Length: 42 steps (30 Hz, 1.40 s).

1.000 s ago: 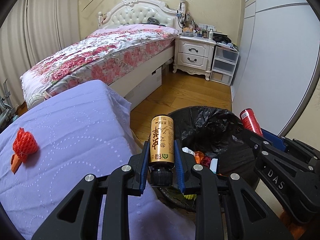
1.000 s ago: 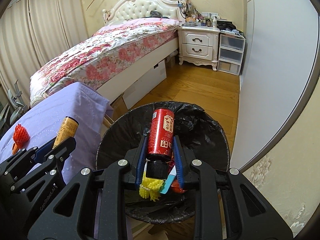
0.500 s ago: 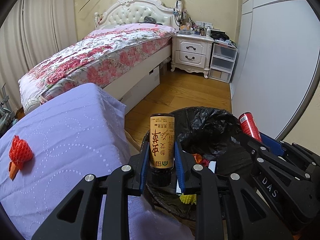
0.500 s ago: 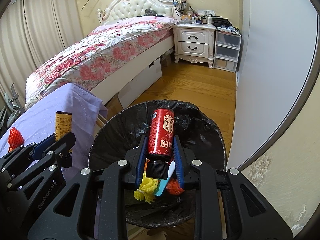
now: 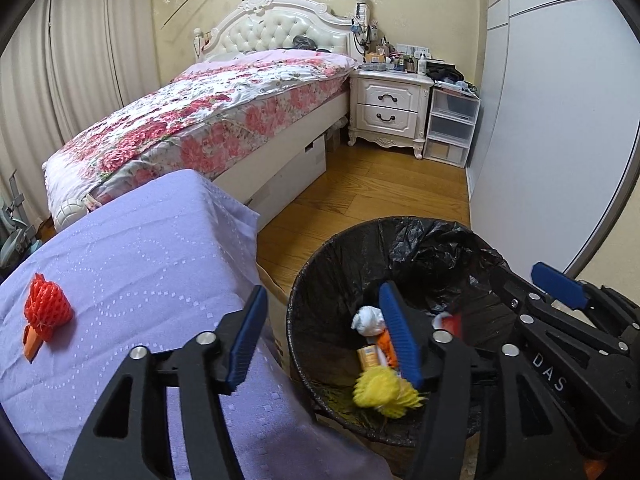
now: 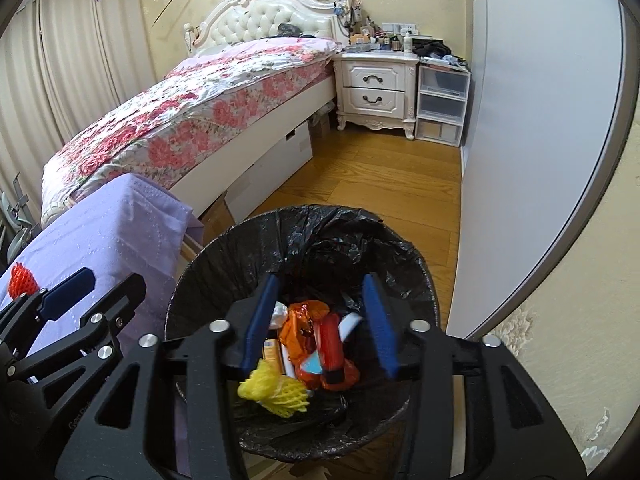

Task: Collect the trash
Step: 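Open both tools to drop the bottle and can into the bin, then move both tools back over the orange net and cloth on the bed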

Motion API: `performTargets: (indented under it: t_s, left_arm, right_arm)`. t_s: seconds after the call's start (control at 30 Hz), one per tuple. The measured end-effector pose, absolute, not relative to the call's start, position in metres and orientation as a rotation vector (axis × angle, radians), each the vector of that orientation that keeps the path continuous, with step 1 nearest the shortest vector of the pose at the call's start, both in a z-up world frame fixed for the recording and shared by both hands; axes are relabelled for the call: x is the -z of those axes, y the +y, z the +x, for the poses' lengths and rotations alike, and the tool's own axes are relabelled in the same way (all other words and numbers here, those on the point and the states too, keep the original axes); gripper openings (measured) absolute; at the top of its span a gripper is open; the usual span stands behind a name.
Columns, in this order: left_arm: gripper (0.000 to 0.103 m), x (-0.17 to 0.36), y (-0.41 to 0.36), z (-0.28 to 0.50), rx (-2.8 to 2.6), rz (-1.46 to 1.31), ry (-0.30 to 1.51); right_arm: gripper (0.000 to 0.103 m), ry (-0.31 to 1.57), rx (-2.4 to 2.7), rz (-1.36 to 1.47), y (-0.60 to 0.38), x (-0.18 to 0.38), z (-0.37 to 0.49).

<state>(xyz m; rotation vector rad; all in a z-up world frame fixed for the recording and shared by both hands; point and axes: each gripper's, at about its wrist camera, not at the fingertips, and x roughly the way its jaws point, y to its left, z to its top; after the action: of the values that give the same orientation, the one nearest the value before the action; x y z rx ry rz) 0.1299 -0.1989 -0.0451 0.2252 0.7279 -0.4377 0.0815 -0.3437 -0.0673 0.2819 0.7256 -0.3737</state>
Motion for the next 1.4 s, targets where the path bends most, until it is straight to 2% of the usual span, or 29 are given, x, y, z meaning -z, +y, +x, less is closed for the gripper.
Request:
performTargets:
  t_s: [0.17, 0.3, 0.4, 0.77, 1.4]
  left_arm:
    - [0.070, 0.039, -0.195, 0.130, 0.420, 0.223, 0.702]
    - [0.073, 0.035, -0.190, 0.127, 0.389, 0.235, 0.678]
    - [0.074, 0.033, -0.182, 0.124, 0.370, 0.238, 0.666]
    - [0.074, 0.030, -0.124, 0.120, 0.281, 0.194, 0.673]
    - [0.075, 0.029, 0.064, 0.121, -0.069, 0.053, 0.703]
  right_arm:
    - [0.054, 0.716, 0.384, 0.282, -0.345, 0.064, 0.079]
    - [0.065, 0.706, 0.397, 0.275, -0.342, 0.062, 0.079]
    - [0.067, 0.706, 0.395, 0.278, -0.341, 0.062, 0.079]
    - [0.071, 0.718, 0.307, 0.235, -0.295, 0.057, 0.086]
    - [0.073, 0.757, -0.042, 0.088, -0.128, 0.040, 0.129]
